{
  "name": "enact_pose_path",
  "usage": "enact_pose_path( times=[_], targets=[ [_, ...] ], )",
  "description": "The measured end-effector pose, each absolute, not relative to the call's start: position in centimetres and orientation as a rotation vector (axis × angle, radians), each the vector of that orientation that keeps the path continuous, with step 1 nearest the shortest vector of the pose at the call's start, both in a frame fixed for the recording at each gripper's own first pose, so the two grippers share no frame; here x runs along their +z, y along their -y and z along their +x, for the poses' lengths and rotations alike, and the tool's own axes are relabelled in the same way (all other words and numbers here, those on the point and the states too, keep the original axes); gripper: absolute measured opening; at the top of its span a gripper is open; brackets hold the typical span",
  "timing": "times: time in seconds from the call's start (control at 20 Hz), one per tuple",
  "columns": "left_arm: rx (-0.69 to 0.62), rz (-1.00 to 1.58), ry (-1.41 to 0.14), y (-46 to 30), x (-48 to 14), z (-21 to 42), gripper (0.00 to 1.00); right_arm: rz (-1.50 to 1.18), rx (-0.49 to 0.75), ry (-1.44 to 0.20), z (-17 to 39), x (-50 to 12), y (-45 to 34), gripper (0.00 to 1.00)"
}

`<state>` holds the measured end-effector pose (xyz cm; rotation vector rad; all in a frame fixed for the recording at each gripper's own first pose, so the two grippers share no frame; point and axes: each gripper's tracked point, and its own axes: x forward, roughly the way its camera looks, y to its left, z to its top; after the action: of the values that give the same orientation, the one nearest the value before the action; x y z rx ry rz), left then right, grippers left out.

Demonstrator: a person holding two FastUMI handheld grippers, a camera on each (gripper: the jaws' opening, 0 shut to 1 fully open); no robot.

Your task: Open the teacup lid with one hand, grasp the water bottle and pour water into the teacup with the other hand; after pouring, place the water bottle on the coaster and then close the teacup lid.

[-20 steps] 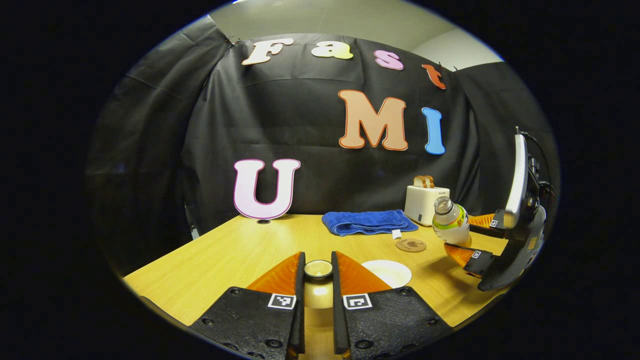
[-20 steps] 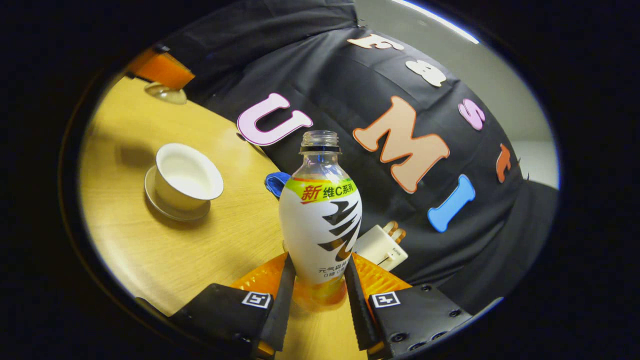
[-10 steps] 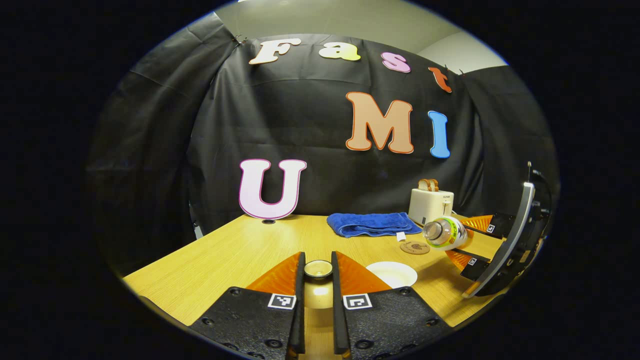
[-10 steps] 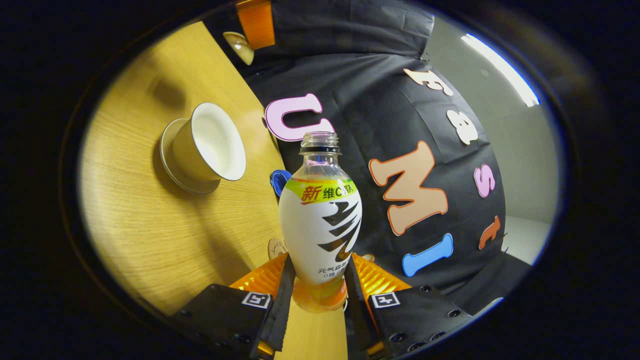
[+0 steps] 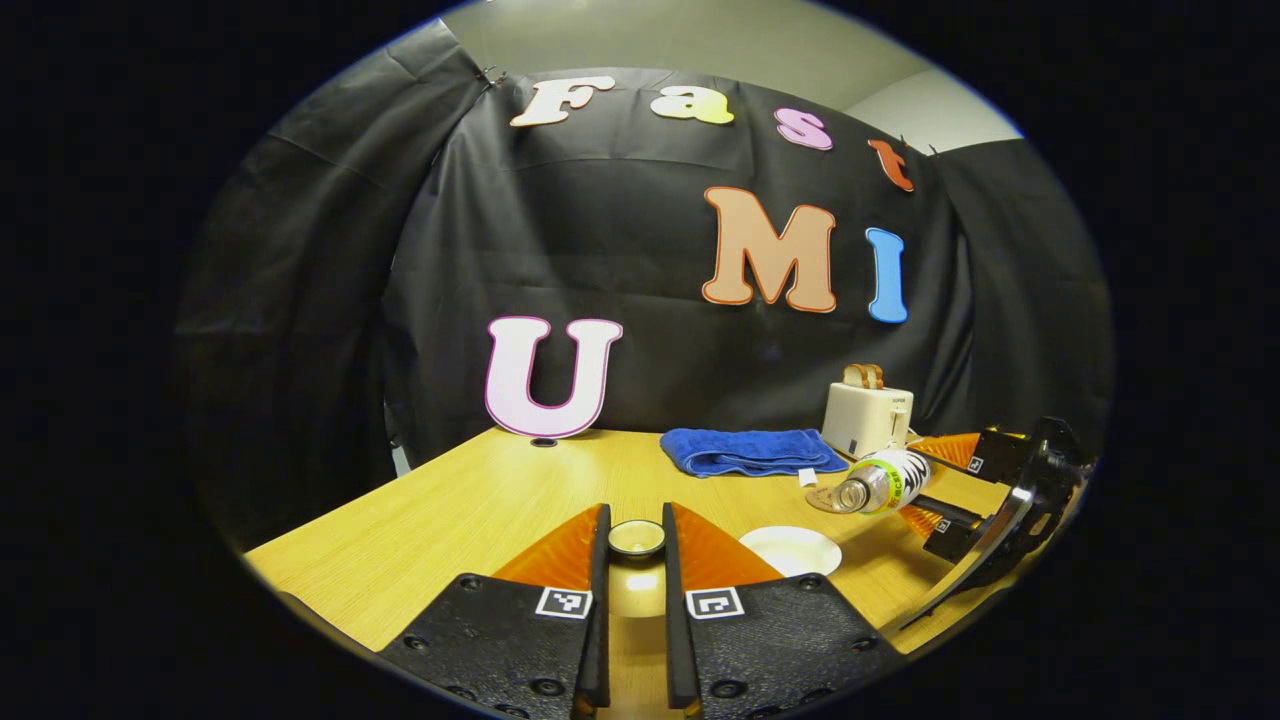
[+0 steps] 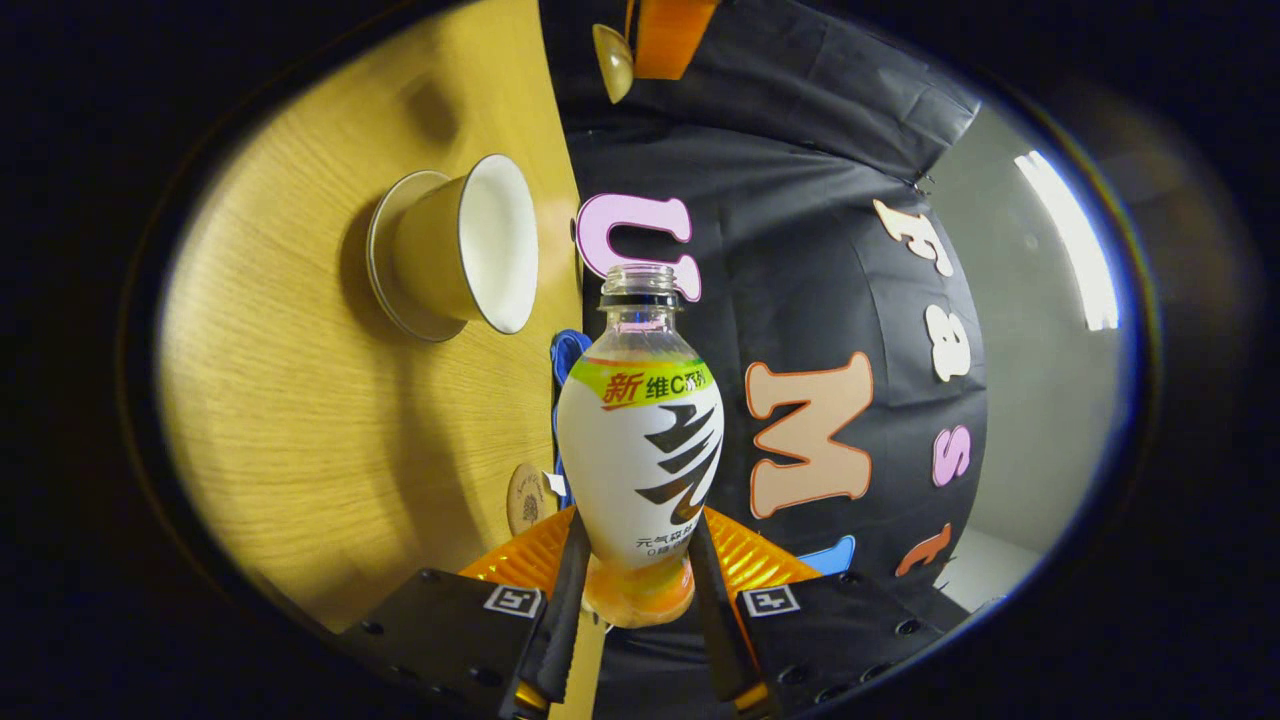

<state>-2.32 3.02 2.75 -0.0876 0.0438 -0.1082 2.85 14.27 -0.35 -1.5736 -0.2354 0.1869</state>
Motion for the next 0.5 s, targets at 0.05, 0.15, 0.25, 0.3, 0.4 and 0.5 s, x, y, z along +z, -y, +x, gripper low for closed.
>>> enact_pose_path(
  times=[0.05, 0.15, 0.25, 0.3, 0.4, 0.5],
  targets=[
    [-0.109, -0.088, -0.042, -3.09, 2.86, -2.35, 0.19, -1.602, 0.191, 0.245, 2.87, -0.30, -14.32, 0.58],
    [-0.112, -0.089, -0.036, -3.06, 3.14, -2.52, 0.19, -1.656, 0.198, 0.257, 2.45, -0.38, -14.58, 0.58],
    [-0.111, -0.086, -0.032, -3.09, 3.34, -2.59, 0.20, -1.703, 0.213, 0.272, 2.17, -0.29, -14.75, 0.59],
    [-0.109, -0.084, -0.029, -3.20, 3.44, -2.56, 0.19, -1.723, 0.220, 0.287, 1.91, -0.18, -15.00, 0.59],
    [-0.106, -0.085, -0.024, -3.45, 3.73, -2.64, 0.19, -1.762, 0.221, 0.309, 2.00, -0.20, -15.19, 0.58],
    [-0.109, -0.098, -0.023, -3.45, 3.79, -2.72, 0.19, -1.799, 0.221, 0.320, 2.29, -0.15, -15.10, 0.57]
  ],
)
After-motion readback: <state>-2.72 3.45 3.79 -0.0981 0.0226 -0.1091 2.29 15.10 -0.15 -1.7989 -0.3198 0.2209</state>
